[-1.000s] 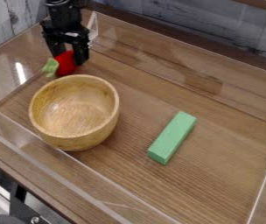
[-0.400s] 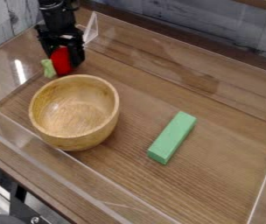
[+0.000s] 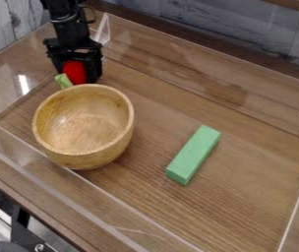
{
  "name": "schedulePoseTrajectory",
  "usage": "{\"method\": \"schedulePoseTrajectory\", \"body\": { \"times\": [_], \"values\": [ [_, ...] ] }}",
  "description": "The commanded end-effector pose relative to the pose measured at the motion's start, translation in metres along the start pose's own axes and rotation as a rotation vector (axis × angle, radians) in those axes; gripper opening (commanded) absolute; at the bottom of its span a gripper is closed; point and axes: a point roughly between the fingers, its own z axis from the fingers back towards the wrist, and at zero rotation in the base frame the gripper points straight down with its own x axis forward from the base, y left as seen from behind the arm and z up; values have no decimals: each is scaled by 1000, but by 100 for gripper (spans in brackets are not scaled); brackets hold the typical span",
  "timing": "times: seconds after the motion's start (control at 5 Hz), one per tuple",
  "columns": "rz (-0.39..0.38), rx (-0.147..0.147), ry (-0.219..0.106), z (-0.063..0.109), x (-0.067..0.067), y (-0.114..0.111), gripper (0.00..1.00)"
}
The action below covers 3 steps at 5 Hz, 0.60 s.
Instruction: Move the red fruit to the right side of the table
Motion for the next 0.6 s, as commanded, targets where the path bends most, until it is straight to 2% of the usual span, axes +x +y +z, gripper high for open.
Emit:
{"method": "schedulePoseTrajectory", "body": {
  "times": [0.0,0.2,0.4],
  "values": [
    [-9,8,-60,21,8,3,100],
    [-7,-1,-57,21,8,11,100],
    [-36,-9,-98,45,5,1,0]
  ]
}}
